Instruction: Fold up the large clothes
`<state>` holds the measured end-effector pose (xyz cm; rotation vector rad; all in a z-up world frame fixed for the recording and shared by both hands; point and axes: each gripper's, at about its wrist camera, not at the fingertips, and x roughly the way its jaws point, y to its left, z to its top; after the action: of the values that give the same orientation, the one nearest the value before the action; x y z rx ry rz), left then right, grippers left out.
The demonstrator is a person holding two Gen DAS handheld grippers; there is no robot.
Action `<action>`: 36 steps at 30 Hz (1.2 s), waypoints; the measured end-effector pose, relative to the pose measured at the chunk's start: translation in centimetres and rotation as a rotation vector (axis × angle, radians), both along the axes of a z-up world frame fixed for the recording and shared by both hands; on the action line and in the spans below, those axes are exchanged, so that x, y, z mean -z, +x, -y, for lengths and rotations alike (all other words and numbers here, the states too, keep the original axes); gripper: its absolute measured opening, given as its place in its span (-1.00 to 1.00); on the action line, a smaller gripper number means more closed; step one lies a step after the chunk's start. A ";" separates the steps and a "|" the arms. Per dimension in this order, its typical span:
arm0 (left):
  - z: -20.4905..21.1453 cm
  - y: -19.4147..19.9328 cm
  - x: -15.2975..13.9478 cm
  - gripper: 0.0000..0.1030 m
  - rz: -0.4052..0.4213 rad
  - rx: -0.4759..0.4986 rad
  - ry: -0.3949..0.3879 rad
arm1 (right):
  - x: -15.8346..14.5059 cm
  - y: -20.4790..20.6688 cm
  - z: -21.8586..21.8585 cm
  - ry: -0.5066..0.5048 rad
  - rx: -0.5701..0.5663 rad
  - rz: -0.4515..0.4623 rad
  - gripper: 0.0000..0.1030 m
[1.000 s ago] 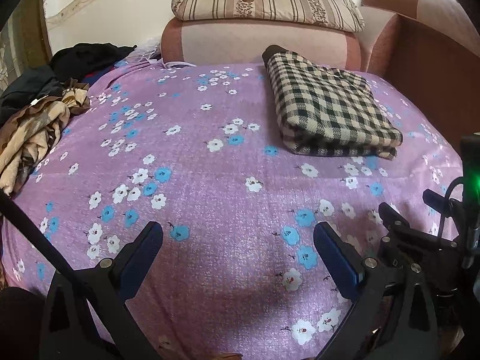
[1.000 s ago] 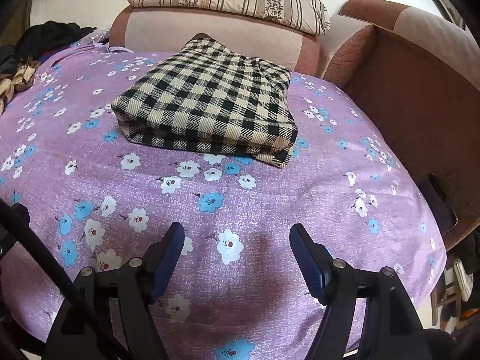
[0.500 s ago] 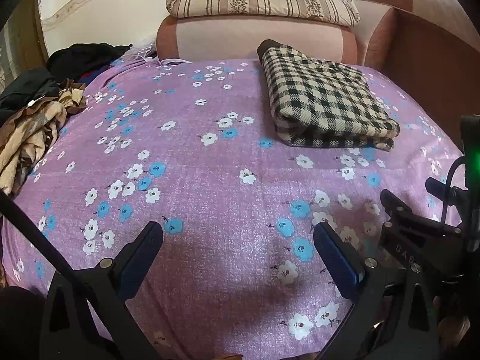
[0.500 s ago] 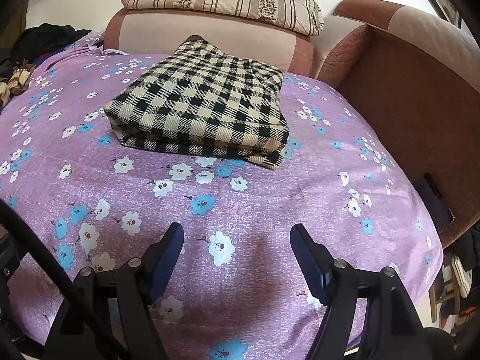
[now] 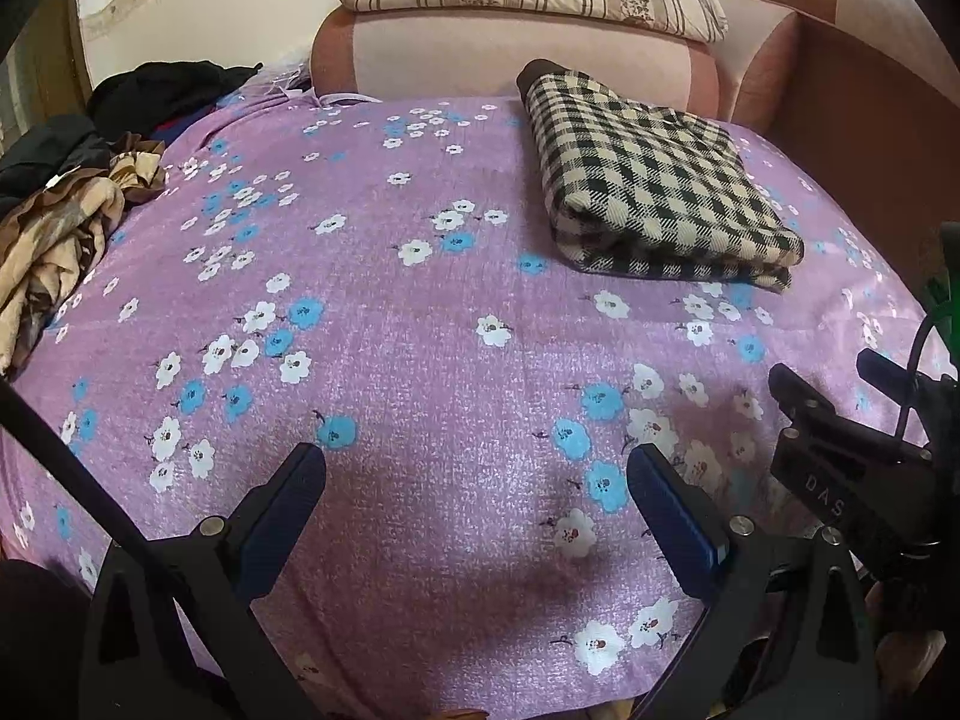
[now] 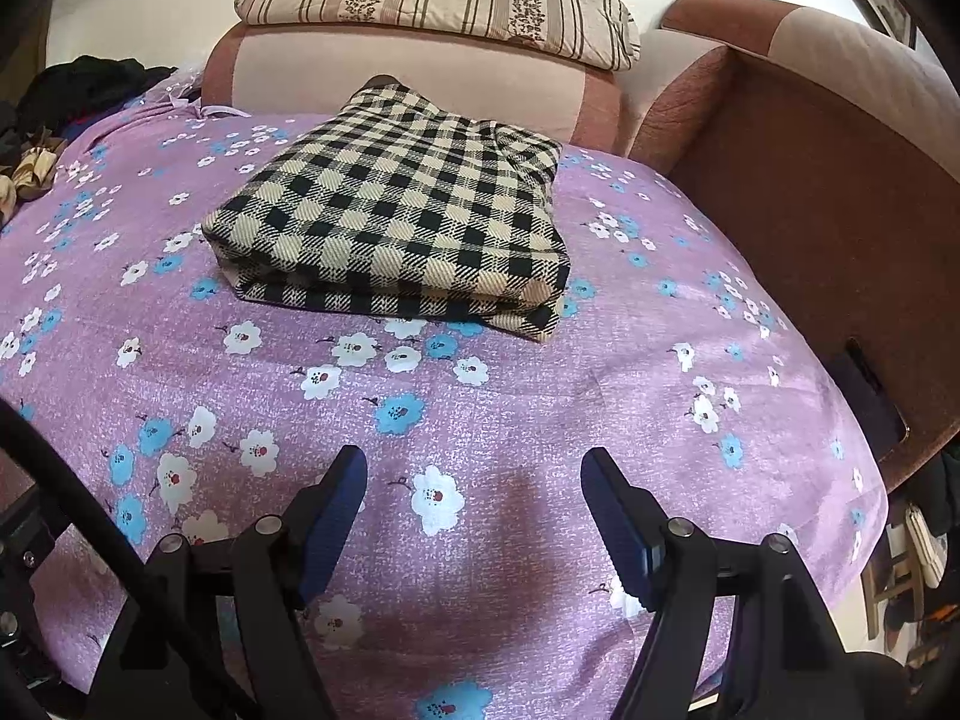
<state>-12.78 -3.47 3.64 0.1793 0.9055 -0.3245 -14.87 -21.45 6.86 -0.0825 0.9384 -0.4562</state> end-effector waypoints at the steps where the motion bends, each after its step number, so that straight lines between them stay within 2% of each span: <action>1: 0.0 0.0 0.0 0.94 -0.001 0.001 0.000 | 0.0 0.0 0.0 0.000 0.000 -0.001 0.52; 36: 0.1 0.2 0.8 0.94 -0.046 0.007 -0.010 | 0.0 -0.1 0.4 0.031 0.040 0.020 0.54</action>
<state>-12.57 -3.57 2.82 0.1660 0.9491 -0.3406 -14.99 -21.84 6.81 -0.0312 0.9287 -0.4782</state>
